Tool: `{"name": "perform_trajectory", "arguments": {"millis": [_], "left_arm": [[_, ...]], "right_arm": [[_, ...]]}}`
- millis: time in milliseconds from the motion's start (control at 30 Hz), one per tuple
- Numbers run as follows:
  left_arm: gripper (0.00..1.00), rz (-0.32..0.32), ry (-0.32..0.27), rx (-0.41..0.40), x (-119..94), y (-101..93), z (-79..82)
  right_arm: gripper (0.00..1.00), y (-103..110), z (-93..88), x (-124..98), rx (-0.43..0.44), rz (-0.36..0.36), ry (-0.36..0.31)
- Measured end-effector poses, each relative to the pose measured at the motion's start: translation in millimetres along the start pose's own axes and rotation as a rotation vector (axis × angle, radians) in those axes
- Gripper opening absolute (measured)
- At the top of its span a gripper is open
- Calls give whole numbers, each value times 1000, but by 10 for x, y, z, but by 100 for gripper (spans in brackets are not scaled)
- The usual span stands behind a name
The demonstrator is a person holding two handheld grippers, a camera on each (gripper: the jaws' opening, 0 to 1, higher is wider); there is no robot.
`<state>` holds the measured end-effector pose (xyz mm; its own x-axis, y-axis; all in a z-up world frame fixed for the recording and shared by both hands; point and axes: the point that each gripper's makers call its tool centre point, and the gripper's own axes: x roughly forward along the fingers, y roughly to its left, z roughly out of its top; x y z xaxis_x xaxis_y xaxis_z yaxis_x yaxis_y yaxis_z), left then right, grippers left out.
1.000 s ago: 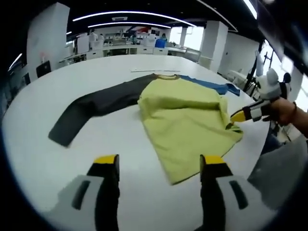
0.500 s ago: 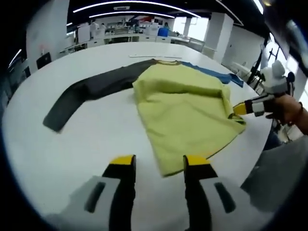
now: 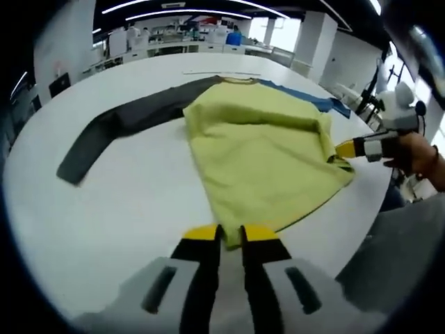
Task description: Fold the garment on the visible template until the final outline fits inside the template.
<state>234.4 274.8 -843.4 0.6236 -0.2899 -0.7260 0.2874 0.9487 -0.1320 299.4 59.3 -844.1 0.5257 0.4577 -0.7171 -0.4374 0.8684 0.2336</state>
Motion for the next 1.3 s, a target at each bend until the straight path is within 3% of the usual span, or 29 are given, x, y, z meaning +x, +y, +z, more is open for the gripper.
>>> {"name": "perform_trajectory", "arguments": {"millis": [367,900,1300], "left_arm": [[0,2,-2,-9,-27,-33,39],[0,-13,-72,-53,-293,-89,219],[0,-30,-77,-58,-416,-71,215]], "right_arm": [[0,-79,24,-196,-32,-8,-18],[0,-538,-41,-679,-12,-91,-39],[0,-753,-156,-973,34,-150,-54]]}}
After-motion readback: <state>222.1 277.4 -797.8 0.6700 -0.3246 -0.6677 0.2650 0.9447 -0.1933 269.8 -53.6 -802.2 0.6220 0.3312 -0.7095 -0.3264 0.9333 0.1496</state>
